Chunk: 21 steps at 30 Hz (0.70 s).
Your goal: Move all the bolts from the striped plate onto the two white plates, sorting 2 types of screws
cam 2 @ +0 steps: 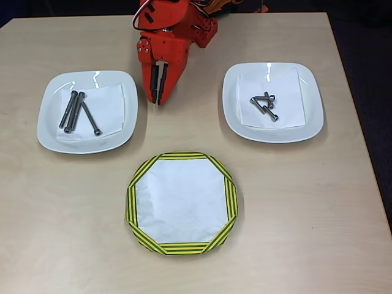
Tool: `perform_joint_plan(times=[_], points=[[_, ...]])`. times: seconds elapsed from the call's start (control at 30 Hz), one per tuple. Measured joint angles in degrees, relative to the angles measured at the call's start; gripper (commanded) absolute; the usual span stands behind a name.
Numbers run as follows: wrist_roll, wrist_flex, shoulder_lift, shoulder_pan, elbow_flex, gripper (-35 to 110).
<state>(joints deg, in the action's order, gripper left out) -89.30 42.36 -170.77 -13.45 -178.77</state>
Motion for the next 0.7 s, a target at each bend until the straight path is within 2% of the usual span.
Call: perform_joint_plan(times=[0.27,0.7], points=[[-0.18,21.88,-17.49,-1.05,-0.97,0],[3.16,31.11,-19.07,0.35,-0.97,0]])
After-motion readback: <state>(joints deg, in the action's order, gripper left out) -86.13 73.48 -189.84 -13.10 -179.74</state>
